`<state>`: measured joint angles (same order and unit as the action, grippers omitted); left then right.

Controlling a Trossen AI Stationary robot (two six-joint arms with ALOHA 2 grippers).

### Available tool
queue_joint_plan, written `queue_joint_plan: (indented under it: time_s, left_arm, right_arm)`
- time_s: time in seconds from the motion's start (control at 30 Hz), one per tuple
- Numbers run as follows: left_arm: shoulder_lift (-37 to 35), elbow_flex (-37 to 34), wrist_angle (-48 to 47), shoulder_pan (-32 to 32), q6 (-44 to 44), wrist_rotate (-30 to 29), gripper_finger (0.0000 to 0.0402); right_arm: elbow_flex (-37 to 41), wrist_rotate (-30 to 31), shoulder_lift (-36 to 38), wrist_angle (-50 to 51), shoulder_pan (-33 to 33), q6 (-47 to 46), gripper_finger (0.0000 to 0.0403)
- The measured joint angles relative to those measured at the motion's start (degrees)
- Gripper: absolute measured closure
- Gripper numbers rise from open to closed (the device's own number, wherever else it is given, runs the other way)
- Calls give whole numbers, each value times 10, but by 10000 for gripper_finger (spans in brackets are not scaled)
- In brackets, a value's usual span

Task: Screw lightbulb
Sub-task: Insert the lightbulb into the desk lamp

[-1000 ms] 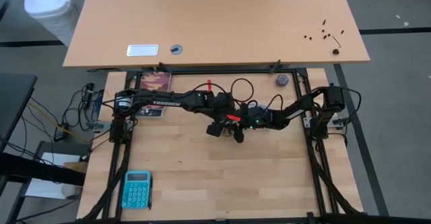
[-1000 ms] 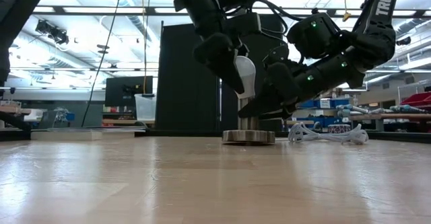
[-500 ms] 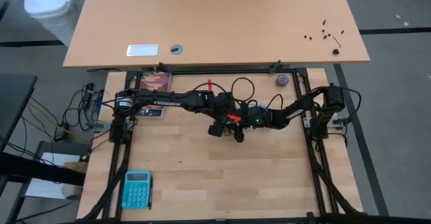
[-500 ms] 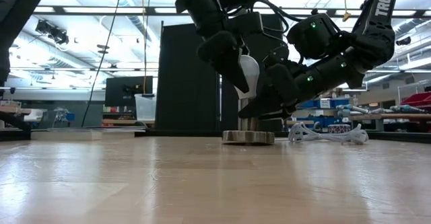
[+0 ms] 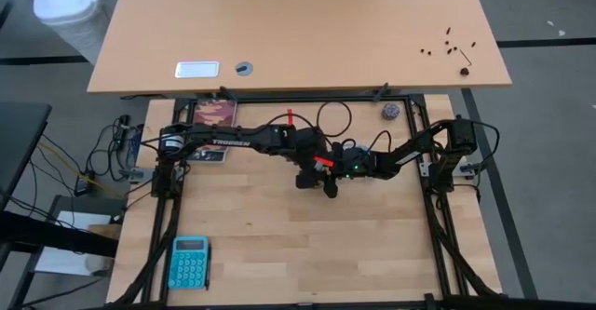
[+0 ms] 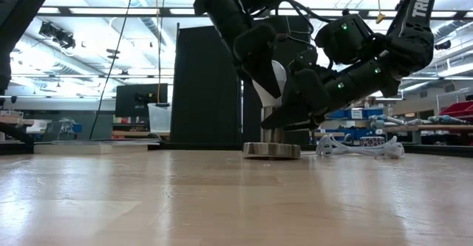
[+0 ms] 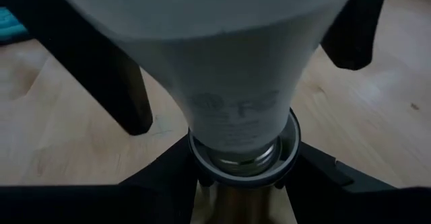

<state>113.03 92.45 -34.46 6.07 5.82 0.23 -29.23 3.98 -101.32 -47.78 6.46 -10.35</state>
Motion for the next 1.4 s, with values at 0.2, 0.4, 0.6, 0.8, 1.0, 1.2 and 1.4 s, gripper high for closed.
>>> queue_joint_plan:
  time_s: [0.2,0.4,0.6,0.8,1.0,1.2,1.4]
  left_arm:
    - [0,8,1,0,-51,6,136]
    - [0,9,-9,-1,-91,4,136]
    - [0,9,-10,-1,-100,2,136]
    - [2,9,-14,-2,-123,1,136]
    - [3,10,-38,-3,-124,3,136]
    - [4,10,-47,-3,-120,9,136]
    - [4,9,-39,-4,-85,19,136]
  right_arm:
    - [0,1,0,1,0,1,215]
    - [0,1,0,1,0,3,215]
    - [-2,1,0,2,0,5,215]
    - [-17,-11,0,4,-3,46,215]
    - [-21,-32,0,17,-2,74,215]
    - [-22,-51,0,22,-3,55,215]
    - [-37,-54,0,27,-7,59,215]
